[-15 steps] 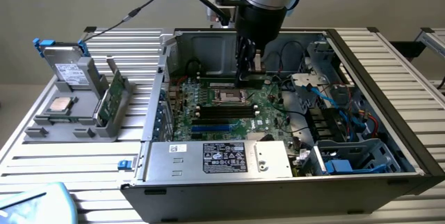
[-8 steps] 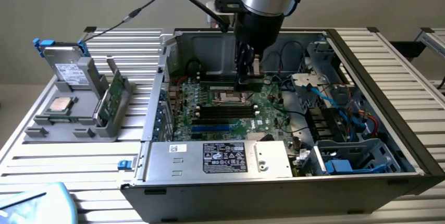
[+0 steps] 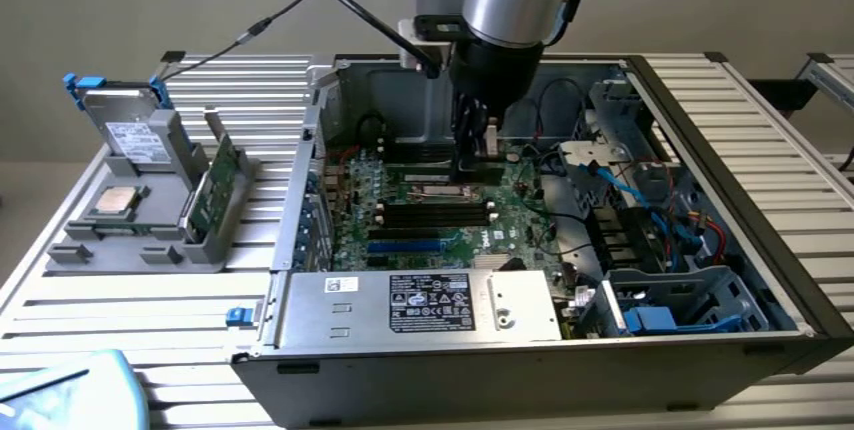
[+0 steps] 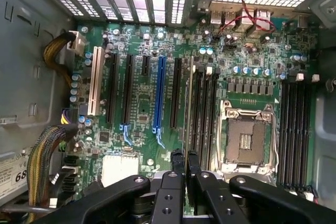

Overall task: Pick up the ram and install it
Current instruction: 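Insert the ram into the slot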

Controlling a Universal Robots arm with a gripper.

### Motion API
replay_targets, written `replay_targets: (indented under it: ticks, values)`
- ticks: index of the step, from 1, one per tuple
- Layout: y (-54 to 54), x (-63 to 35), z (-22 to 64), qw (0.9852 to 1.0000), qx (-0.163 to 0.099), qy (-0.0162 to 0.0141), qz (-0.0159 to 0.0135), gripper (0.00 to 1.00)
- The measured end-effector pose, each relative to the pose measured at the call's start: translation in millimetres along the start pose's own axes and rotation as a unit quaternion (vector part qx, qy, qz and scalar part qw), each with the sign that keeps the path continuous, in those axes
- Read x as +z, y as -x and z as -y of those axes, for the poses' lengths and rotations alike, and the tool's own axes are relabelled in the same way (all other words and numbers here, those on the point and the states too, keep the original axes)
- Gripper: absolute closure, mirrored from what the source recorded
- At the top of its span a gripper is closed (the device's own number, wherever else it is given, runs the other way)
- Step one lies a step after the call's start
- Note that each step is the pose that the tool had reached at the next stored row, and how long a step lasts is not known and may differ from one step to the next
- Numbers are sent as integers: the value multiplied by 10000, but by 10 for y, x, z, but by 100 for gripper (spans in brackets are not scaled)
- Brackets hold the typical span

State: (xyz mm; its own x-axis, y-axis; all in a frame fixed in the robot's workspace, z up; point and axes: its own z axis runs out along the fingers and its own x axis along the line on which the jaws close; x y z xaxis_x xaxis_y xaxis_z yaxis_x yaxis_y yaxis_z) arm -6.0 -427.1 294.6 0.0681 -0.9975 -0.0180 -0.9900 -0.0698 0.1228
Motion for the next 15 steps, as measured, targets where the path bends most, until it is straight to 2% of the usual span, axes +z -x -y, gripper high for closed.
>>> replay_targets:
  ticks: [15]
  values:
    - [36,270,43,10000,5,0,0,86]
